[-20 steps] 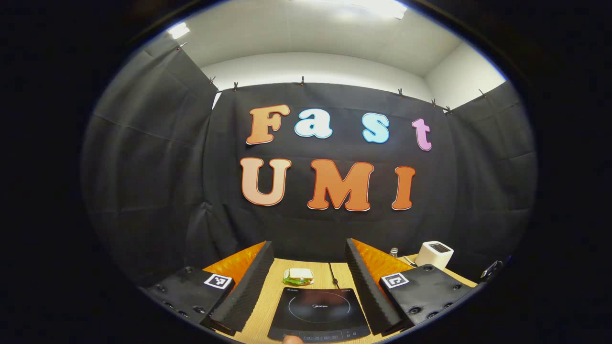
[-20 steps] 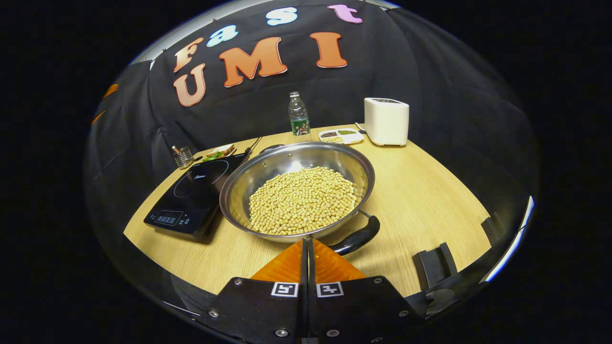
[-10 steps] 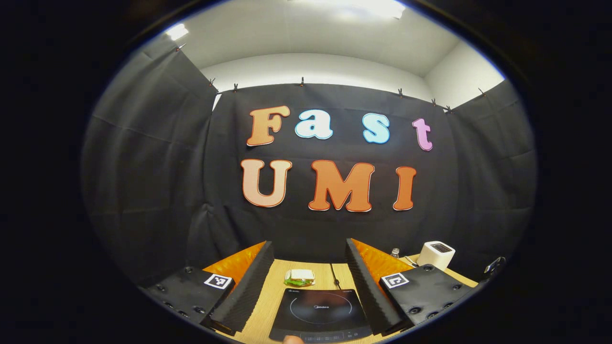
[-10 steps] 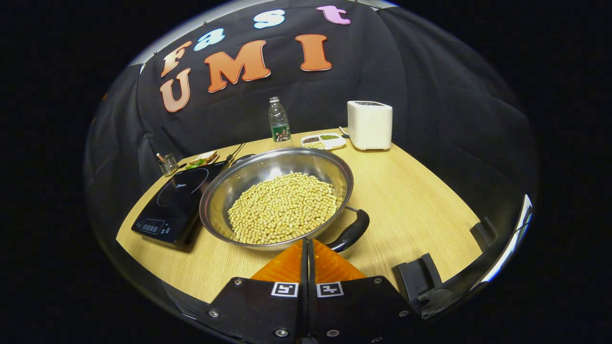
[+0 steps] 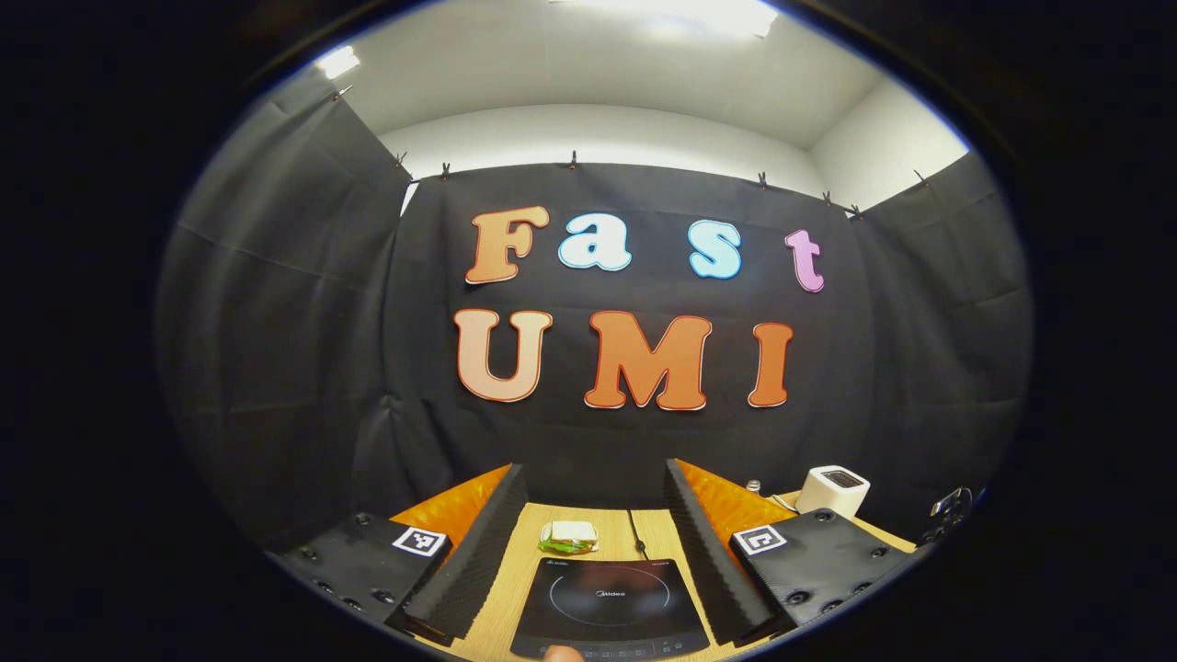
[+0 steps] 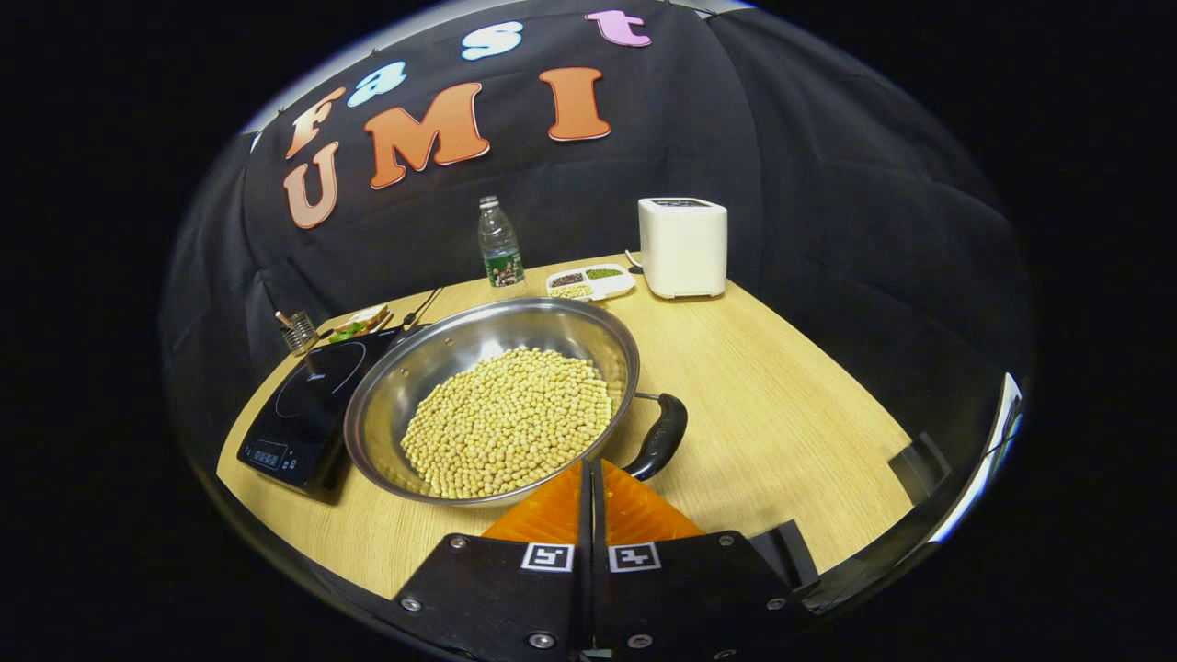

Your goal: First push the handle of the pot to place it horizontally, then grasp the pot with both hands and set it on the induction cooktop.

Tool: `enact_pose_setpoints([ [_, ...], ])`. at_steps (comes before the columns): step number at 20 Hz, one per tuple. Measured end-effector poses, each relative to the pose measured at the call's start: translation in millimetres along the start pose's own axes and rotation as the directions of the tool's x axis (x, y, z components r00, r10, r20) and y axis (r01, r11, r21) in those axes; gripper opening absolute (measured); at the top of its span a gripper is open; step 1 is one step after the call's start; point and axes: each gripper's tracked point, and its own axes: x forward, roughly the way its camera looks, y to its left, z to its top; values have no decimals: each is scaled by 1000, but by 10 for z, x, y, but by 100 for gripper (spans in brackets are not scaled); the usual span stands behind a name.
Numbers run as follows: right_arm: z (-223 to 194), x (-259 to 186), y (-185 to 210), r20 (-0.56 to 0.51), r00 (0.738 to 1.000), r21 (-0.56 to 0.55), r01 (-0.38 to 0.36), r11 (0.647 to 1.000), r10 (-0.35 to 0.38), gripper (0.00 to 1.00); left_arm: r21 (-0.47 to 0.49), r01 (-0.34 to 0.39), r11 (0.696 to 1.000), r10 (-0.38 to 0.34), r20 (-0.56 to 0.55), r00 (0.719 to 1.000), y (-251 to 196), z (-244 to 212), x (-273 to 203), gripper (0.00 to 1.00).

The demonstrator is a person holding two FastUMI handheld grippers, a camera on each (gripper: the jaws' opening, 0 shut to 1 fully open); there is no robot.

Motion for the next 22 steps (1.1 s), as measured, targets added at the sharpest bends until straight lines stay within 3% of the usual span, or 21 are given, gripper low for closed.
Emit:
enact_pose_setpoints([
  [22, 344, 445, -362, -7, 999, 48, 53, 997, -53, 0, 3, 25, 1000, -25, -26, 999, -199, -95, 251, 99],
])
